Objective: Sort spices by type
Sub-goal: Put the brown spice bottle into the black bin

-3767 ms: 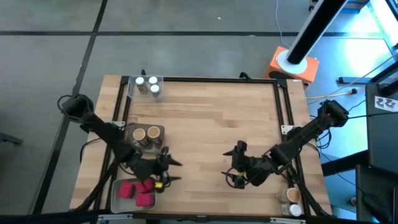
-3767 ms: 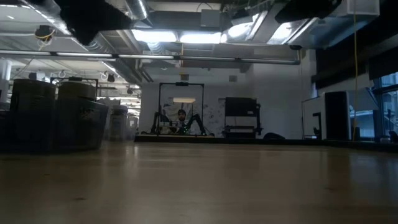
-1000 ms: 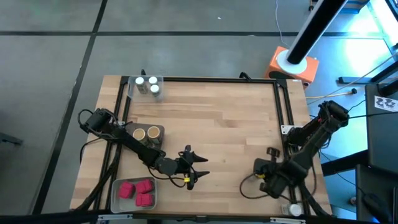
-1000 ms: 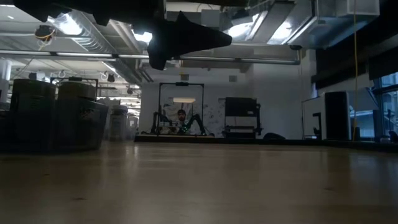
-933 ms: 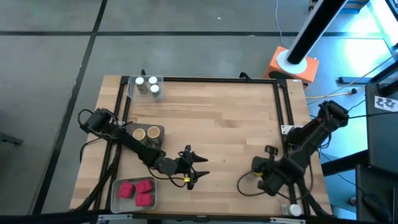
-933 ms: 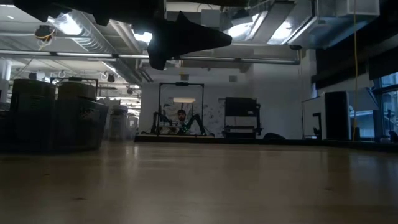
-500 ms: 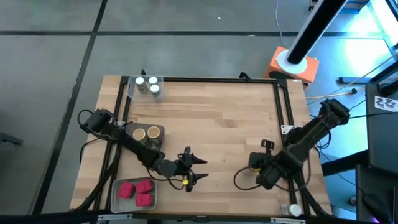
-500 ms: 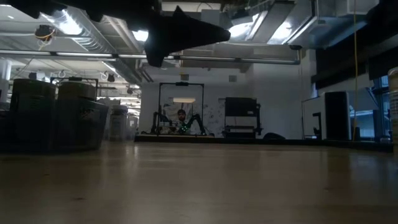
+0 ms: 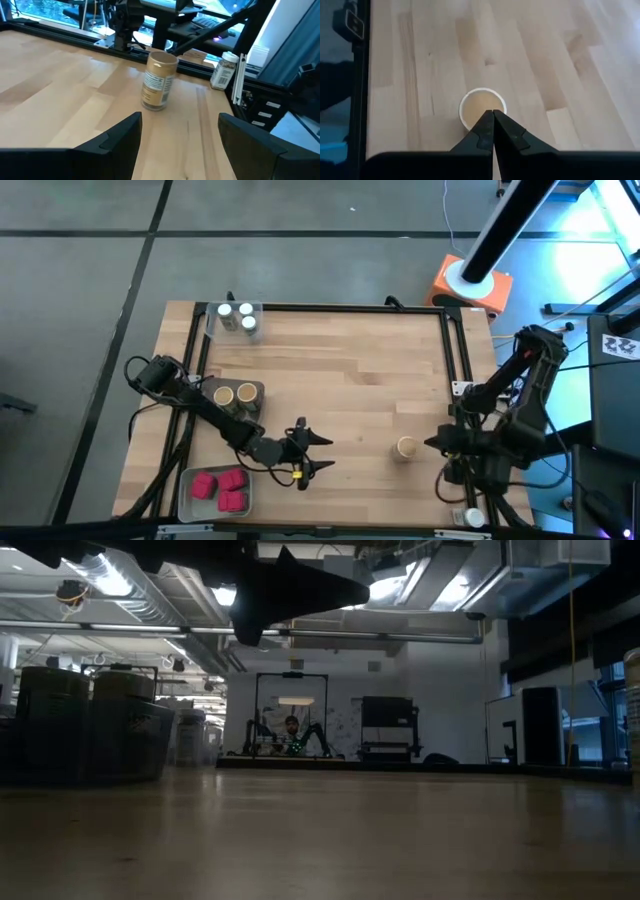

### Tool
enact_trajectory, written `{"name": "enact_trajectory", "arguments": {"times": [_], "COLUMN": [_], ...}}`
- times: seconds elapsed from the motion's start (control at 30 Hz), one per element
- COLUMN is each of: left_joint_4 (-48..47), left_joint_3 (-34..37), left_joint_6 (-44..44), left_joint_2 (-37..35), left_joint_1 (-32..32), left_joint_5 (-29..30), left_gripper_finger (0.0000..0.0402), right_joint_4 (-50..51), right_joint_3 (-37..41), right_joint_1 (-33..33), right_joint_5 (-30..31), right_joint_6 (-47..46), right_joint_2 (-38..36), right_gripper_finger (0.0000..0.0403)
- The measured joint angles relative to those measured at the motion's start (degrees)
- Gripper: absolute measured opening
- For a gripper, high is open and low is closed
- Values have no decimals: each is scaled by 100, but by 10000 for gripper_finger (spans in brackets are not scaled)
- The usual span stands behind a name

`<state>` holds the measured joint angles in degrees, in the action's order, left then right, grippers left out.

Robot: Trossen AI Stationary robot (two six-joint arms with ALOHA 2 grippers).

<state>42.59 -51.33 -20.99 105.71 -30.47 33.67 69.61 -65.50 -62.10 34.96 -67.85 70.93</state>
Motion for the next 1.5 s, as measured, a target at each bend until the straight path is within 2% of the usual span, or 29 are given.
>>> {"name": "enact_trajectory", "arguments": {"times": [0.1,0.2,0.37,0.6,0.67,0.8,1.1,1.17,1.23,1.33,1.5], "left_joint_4": [1,-1,-2,-14,-14,-16,-18,-18,-20,-27,-62], "left_joint_3": [0,0,0,0,0,0,0,0,0,0,0], "left_joint_6": [0,0,0,-1,-2,-2,-39,-37,-37,-33,-97], "left_joint_2": [0,0,-2,-2,-2,-2,-2,-2,-2,-2,-2], "left_joint_1": [4,4,2,4,4,4,4,4,10,10,10], "left_joint_5": [2,2,2,2,2,2,2,2,2,4,3], "left_gripper_finger": [246,246,246,246,246,246,246,246,246,246,246], "right_joint_4": [5,-126,-204,-548,-657,-681,-779,-822,-908,-1126,-1397], "right_joint_3": [204,521,822,823,820,820,818,818,818,848,1183], "right_joint_1": [-267,-352,-348,-83,-26,-11,-11,-11,-11,-4,256], "right_joint_5": [404,498,214,-294,-540,-713,-729,-599,-161,326,298], "right_joint_6": [-254,-433,-672,-719,-686,-678,-696,-566,-331,29,265], "right_joint_2": [5,7,9,7,7,7,-25,-22,22,134,338], "right_gripper_finger": [7,7,7,9,20,82,300,342,376,394,369]}}
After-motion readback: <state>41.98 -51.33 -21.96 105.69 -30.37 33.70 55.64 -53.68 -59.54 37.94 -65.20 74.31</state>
